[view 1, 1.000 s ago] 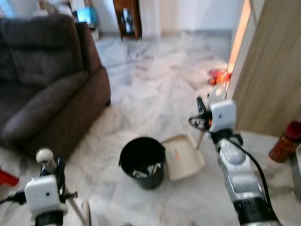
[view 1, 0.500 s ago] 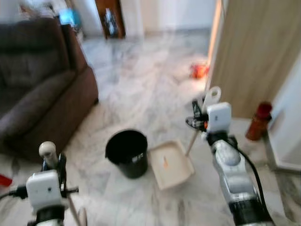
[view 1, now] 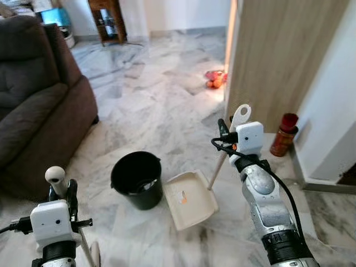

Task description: Sweep floor

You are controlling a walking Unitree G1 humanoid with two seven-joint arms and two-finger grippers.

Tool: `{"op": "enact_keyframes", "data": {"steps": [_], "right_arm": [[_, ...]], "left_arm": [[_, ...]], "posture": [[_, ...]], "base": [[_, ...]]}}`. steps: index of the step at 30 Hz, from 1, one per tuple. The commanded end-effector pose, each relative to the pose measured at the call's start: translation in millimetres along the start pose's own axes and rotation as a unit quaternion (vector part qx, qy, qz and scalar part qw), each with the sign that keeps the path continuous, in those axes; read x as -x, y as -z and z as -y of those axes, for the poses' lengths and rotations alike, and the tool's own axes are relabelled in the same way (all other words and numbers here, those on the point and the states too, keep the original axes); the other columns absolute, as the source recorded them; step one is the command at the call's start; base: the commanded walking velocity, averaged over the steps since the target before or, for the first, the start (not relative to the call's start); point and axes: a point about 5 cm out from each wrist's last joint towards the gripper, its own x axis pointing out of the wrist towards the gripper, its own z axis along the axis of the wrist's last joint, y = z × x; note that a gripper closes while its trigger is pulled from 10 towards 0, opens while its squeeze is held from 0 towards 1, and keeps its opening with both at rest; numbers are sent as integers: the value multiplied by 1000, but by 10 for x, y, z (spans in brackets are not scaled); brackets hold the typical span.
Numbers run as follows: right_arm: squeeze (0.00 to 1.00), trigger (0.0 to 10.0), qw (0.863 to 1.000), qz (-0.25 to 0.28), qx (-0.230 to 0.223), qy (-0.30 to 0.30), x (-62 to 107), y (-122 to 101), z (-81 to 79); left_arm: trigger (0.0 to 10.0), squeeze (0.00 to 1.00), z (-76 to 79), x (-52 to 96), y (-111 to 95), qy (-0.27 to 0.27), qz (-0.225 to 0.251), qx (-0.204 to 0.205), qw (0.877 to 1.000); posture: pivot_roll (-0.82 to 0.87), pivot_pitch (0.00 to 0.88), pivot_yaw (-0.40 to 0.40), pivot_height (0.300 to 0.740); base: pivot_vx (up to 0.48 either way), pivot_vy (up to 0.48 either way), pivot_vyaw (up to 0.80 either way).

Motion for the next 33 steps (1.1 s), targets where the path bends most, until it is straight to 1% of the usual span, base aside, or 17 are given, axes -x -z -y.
{"op": "enact_keyframes", "data": {"steps": [1,2,10,14,15,21,29,32,33], "right_arm": [[0,10000,1000,28,-2,-6,-49,-97,-57],[0,10000,1000,22,-1,-3,-40,-56,-56],[0,10000,1000,8,4,2,-4,76,-37],[0,10000,1000,-5,12,1,48,168,11],[0,10000,1000,-4,15,4,67,170,46],[0,10000,1000,-1,17,15,44,149,88],[0,10000,1000,6,15,4,0,109,35],[0,10000,1000,5,12,0,4,118,19],[0,10000,1000,2,12,0,11,131,14]], "left_arm": [[10000,0,-50,-26,-7,-2,11,-17,1000],[10000,0,-56,-35,7,-2,10,-17,1000],[10000,0,-61,-63,25,0,11,-17,1000],[10000,0,-65,-86,25,1,15,-18,1000],[10000,0,-71,-85,27,-1,15,-18,1000],[10000,0,-54,-92,32,-2,16,-16,1000],[10000,0,-8,-89,43,-2,12,-16,1000],[10000,0,-11,-88,69,0,4,-13,1000],[10000,0,-6,-89,97,9,-4,-13,1000]], "posture": [[-27,8,113,740],[-27,4,114,740],[-34,0,119,740],[-37,0,121,740],[-40,0,122,740],[-44,0,116,740],[-36,0,107,740],[-33,0,106,740],[-33,0,106,740]], "base": [[0,0,-756],[0,0,-756],[0,0,-752],[0,0,-750],[0,0,-750],[0,0,-748],[0,0,-746],[0,0,-746],[0,0,-744]]}}
